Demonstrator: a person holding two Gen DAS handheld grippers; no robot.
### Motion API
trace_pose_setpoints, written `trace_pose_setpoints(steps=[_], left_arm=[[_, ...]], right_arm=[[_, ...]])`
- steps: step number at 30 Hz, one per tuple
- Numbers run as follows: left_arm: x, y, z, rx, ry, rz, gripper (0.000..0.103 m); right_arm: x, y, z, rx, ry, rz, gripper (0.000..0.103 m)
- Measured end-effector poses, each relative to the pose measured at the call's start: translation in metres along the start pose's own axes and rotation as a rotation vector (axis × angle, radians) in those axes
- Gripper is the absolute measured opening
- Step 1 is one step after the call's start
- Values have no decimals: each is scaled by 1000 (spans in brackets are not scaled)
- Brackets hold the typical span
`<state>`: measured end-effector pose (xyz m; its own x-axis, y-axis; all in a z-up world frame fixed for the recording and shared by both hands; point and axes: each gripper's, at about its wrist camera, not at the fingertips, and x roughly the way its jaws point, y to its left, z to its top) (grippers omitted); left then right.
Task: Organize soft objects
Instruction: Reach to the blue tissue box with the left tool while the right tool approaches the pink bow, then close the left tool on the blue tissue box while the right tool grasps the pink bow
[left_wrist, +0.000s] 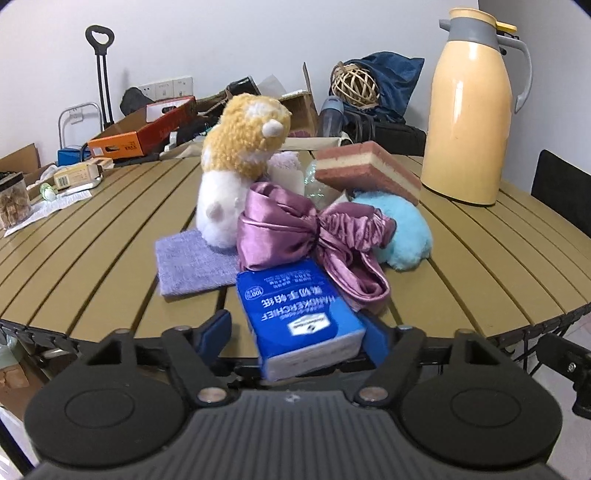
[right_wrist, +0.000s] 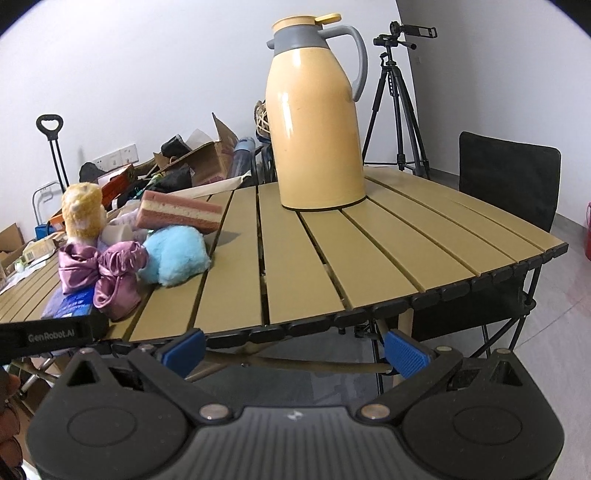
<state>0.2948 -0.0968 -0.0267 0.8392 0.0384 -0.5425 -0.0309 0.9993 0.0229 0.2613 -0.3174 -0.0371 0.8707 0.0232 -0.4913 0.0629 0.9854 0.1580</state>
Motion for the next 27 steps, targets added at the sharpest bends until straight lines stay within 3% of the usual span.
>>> trace_pose_setpoints(steps=[4,18,27], left_arm=[[1,6,2,-17,7,-15,53],[-26,34,5,-15,-53,-40,53],[-38,82,18,-97,-97,4,53]], right_arm=[[0,5,-1,-6,3,7,103],[2,43,5,-34,-33,58,103],[9,92,23,-50,-123,168,103]])
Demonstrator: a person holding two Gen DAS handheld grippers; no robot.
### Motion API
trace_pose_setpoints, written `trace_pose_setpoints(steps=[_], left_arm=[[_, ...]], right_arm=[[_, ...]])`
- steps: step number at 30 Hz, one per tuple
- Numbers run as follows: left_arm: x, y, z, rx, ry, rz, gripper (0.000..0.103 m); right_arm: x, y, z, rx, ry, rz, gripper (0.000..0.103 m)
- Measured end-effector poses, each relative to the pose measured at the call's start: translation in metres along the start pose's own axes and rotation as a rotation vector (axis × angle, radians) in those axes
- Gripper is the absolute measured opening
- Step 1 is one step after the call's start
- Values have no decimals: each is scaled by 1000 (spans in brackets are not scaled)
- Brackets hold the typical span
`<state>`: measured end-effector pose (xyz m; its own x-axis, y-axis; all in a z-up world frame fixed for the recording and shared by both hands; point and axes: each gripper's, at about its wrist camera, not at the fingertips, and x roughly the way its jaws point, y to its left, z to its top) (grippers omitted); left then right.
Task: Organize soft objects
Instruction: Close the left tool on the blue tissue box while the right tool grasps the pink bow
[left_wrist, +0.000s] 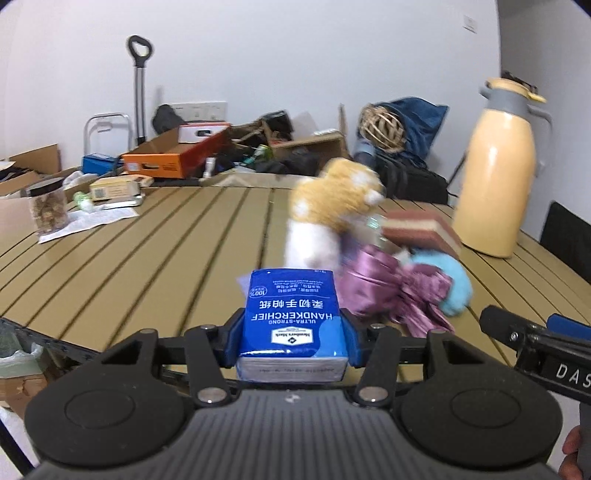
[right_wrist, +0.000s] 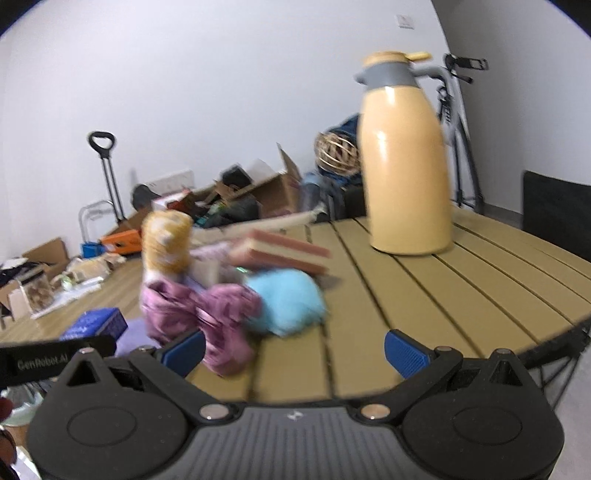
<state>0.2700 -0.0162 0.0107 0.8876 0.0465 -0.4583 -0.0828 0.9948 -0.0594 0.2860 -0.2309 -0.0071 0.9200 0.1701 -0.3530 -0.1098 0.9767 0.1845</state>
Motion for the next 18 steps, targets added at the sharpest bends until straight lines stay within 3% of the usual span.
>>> trace_pose_setpoints(steps=[10,18], left_arm=[[2,54,14,-76,-16,66,53],[4,71,16,-99,-11,80,53]], right_arm=[[52,46,19,57,16,60,103],[87,69,15,64,78,-26,103]])
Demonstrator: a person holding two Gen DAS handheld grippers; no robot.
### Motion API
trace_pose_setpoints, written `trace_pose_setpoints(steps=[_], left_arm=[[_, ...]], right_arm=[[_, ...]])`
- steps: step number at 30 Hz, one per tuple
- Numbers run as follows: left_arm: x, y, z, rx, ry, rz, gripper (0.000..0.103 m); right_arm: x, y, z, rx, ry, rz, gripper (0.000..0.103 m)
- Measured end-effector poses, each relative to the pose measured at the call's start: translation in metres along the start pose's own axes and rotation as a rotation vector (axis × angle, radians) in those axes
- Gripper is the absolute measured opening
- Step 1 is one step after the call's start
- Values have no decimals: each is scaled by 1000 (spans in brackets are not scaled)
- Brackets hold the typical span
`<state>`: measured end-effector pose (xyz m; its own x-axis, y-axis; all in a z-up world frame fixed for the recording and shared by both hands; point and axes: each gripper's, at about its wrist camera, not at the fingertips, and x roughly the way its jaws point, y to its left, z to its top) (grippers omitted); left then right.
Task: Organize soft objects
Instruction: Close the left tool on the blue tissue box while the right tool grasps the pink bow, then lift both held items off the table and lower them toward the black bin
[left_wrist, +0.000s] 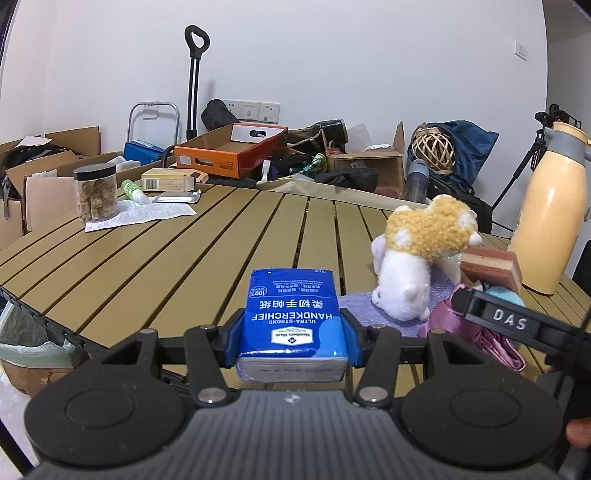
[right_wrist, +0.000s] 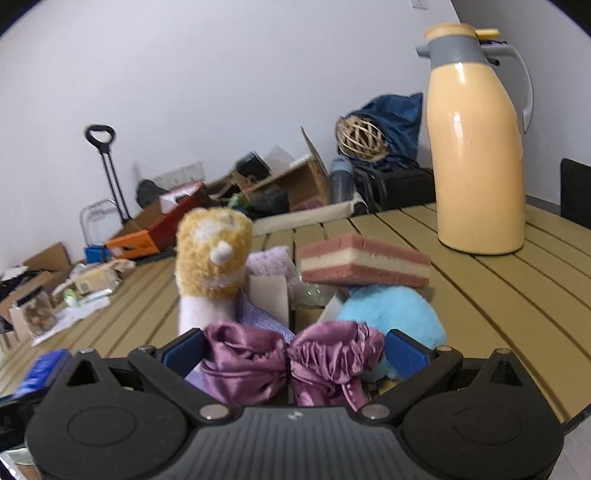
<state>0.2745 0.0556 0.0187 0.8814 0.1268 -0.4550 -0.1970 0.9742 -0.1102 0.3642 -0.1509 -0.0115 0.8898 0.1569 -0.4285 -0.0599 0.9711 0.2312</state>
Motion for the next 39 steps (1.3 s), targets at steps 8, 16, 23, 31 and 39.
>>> trace_pose_setpoints(steps=[8,16,23,31,39], left_arm=[[3,11,0,-10,6,18,53],[1,14,0,-12,2,17,53],[0,15,0,-13,-3,15,53],[-3,16,-1,-13,-12,12,53],[-7,15,-1,-10,-27,8,53]], right_arm=[[19,0,-11,51,49,5,103],[28,5,-15,47,44,-12,103],[26,4,-14,39,44,42,81],[15,10,-15,-8,29,90,60],[-3,8,-16,-25,-7,133,48]])
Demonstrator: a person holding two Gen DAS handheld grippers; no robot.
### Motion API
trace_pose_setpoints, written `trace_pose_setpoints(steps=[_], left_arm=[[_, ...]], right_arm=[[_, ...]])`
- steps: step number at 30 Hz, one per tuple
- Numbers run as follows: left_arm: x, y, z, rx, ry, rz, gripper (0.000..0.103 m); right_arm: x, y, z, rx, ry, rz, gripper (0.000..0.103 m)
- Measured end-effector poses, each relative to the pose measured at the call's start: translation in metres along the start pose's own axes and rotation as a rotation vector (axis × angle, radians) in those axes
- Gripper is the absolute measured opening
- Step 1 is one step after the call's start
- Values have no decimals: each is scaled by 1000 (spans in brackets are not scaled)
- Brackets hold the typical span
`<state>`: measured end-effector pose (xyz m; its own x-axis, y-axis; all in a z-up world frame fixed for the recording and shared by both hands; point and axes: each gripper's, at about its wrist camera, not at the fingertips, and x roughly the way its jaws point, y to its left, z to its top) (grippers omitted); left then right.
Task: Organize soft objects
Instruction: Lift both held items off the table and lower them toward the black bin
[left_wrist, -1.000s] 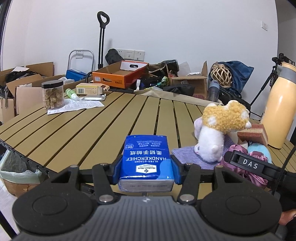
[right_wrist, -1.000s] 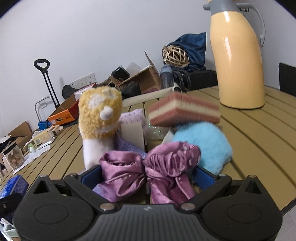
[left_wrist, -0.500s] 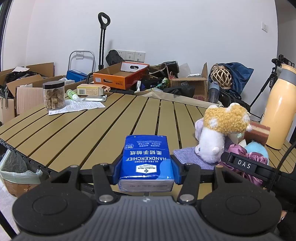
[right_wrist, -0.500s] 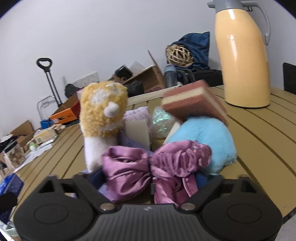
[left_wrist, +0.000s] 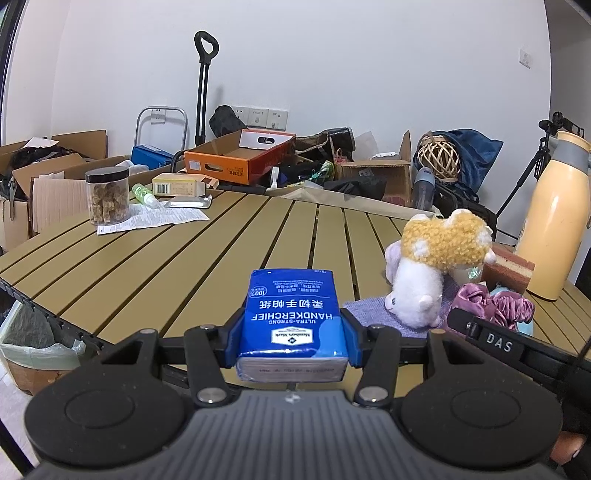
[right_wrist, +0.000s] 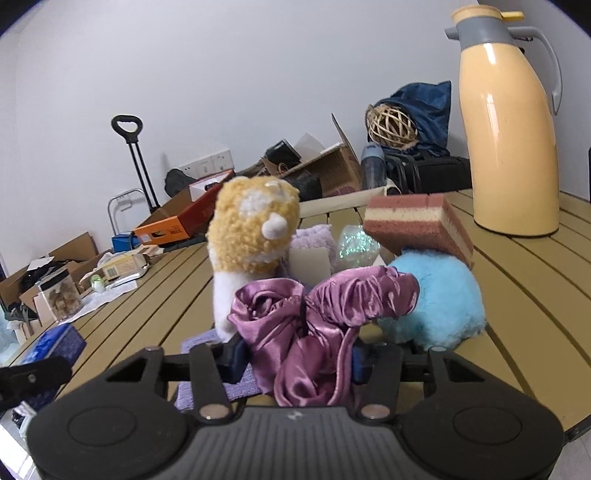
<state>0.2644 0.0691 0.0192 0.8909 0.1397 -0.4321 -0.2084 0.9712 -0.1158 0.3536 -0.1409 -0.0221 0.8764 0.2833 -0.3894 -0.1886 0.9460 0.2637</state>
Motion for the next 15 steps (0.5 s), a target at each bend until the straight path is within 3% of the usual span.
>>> trace_pose_setpoints(steps=[15], left_arm=[[-26,-2,-6,11,-57,18,53]], right_arm=[[-58,10,-5,-90,-95,34,48]])
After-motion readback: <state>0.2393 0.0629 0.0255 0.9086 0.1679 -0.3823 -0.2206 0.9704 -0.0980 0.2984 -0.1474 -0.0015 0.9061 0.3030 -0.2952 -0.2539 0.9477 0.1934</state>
